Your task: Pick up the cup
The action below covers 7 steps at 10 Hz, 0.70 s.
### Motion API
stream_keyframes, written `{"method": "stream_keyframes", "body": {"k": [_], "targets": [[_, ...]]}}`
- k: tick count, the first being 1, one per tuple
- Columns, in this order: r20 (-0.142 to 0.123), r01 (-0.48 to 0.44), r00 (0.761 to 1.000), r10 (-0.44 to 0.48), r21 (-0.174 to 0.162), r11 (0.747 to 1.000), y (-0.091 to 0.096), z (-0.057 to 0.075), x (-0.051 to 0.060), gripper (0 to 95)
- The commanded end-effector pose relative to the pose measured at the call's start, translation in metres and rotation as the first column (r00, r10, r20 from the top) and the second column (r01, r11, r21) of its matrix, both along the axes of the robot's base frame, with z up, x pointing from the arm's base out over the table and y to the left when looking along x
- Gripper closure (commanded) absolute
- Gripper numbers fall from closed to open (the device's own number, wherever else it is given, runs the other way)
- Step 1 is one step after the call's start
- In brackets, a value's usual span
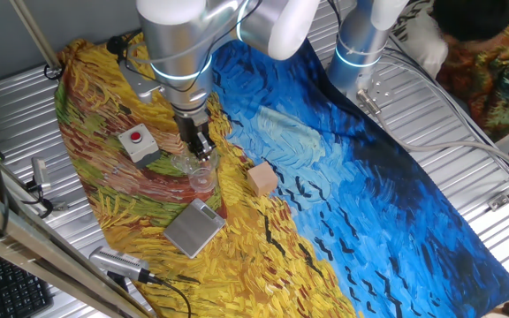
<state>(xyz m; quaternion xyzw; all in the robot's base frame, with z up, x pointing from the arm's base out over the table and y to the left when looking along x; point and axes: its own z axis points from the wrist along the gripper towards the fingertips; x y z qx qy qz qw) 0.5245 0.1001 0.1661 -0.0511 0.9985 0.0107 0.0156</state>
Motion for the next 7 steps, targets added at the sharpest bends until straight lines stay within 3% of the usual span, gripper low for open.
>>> {"method": "stream_keyframes", "body": {"k": [1, 7], "targets": [[-0.01, -0.005, 1.0, 0.005, -0.004, 1.0, -0.0002, -0.0004, 0.0001, 0.0], [-0.001, 0.008, 1.0, -0.008, -0.004, 1.0, -0.0038, -0.0052, -0.0072, 0.0]]}}
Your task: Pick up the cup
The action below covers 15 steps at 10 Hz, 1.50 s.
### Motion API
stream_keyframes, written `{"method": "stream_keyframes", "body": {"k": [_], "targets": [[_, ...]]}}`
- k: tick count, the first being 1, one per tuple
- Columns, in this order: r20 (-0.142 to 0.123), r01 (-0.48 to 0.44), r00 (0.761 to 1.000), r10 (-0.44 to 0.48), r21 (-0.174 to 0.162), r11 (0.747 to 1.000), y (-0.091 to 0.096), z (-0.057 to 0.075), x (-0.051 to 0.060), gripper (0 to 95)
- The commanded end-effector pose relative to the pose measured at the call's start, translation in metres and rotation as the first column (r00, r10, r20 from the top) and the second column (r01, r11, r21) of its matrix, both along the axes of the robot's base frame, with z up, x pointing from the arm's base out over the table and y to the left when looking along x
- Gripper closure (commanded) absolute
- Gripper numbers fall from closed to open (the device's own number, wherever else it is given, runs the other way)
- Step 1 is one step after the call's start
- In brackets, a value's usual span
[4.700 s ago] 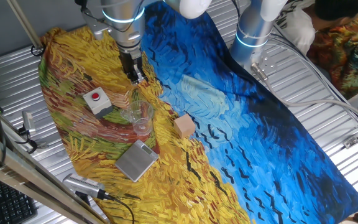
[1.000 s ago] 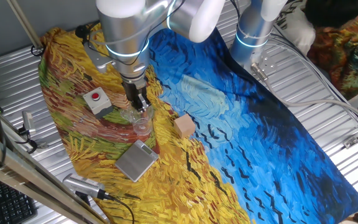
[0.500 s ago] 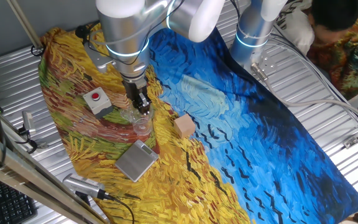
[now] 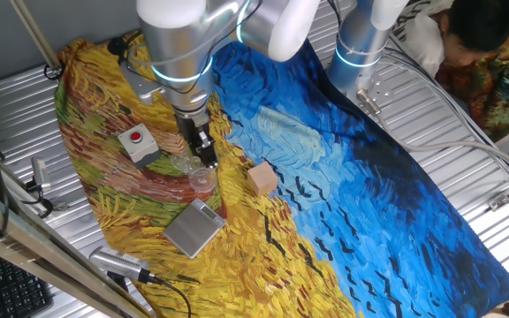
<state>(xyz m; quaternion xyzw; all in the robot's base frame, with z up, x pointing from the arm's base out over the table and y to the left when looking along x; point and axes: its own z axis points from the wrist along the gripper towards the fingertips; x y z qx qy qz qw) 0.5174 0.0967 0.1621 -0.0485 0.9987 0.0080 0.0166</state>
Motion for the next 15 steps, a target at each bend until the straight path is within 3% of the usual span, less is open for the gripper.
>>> {"method": "stream_keyframes", "body": {"k": [1, 15], "targets": [[-0.002, 0.001, 1.0, -0.001, 0.0, 1.0, -0.001, -0.002, -0.001, 0.0], [0.012, -0.005, 1.0, 0.004, 0.006, 1.0, -0.006, -0.018, -0.004, 0.0]]}}
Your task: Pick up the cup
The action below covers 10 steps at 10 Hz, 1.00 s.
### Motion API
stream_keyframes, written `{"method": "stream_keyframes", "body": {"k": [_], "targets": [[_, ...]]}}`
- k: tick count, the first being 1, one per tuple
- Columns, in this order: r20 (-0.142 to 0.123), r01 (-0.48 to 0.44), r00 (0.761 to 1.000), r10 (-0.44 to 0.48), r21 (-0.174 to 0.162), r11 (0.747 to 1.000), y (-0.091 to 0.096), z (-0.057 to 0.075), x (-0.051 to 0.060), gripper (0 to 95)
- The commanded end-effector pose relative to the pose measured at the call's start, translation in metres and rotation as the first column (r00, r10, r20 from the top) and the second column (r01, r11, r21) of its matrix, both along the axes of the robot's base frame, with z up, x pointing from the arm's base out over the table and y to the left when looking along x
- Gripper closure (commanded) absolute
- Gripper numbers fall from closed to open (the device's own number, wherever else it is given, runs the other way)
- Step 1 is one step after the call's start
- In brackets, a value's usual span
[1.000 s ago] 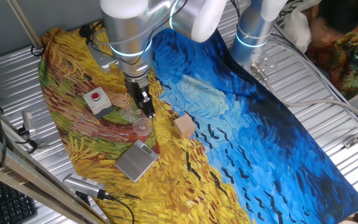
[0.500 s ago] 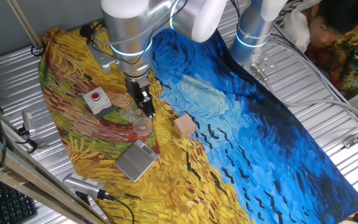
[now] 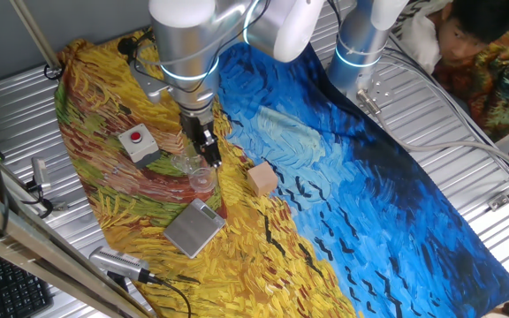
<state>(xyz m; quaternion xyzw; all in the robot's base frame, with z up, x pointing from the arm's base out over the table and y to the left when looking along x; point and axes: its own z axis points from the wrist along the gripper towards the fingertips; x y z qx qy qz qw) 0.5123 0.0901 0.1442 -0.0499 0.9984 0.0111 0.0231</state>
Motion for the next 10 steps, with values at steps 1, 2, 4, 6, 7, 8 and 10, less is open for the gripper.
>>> {"method": "stream_keyframes", "body": {"k": [1, 2, 4, 6, 7, 8, 10], "targets": [[-0.001, -0.002, 1.0, 0.002, -0.001, 1.0, 0.0, -0.001, 0.001, 0.0], [-0.001, -0.003, 1.0, 0.003, -0.001, 1.0, 0.0, -0.002, 0.001, 0.0], [0.0, -0.006, 1.0, 0.006, -0.001, 1.0, -0.001, -0.005, 0.002, 0.0], [0.0, -0.006, 1.0, 0.006, -0.002, 1.0, 0.0, -0.007, 0.003, 0.0], [0.0, -0.005, 1.0, 0.005, -0.001, 1.0, 0.0, -0.008, 0.004, 0.0], [0.001, -0.004, 1.0, 0.004, -0.002, 1.0, 0.002, -0.009, 0.004, 0.0], [0.002, -0.005, 1.0, 0.005, -0.004, 1.0, 0.005, -0.011, 0.005, 0.0]]}}
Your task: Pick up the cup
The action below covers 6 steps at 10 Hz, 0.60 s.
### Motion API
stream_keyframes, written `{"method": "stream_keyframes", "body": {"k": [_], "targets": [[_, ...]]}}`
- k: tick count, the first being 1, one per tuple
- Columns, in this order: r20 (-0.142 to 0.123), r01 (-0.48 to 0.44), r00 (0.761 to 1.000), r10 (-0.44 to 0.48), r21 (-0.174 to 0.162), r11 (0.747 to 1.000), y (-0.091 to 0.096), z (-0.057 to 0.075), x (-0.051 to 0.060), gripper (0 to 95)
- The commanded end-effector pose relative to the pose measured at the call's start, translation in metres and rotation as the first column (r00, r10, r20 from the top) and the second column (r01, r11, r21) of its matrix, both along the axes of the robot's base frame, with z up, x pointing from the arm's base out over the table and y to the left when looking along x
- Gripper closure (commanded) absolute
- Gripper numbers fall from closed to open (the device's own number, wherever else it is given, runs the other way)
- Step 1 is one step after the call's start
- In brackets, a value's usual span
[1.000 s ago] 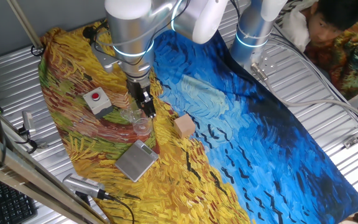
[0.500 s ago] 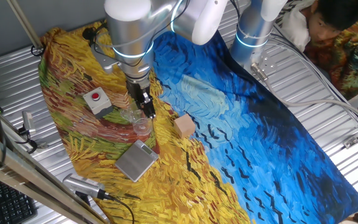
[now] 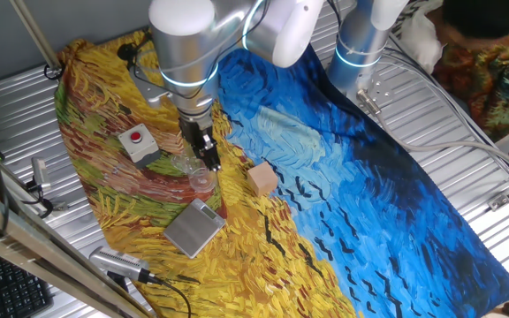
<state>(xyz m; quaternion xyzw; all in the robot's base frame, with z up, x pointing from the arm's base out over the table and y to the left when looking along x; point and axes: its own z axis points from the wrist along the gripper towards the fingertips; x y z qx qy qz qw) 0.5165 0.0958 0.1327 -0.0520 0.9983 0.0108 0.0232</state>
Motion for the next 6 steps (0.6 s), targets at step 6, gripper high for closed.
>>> {"method": "stream_keyframes", "body": {"k": [6], "targets": [[0.004, -0.012, 1.0, 0.012, -0.003, 1.0, -0.002, -0.0037, 0.0017, 0.0]]}}
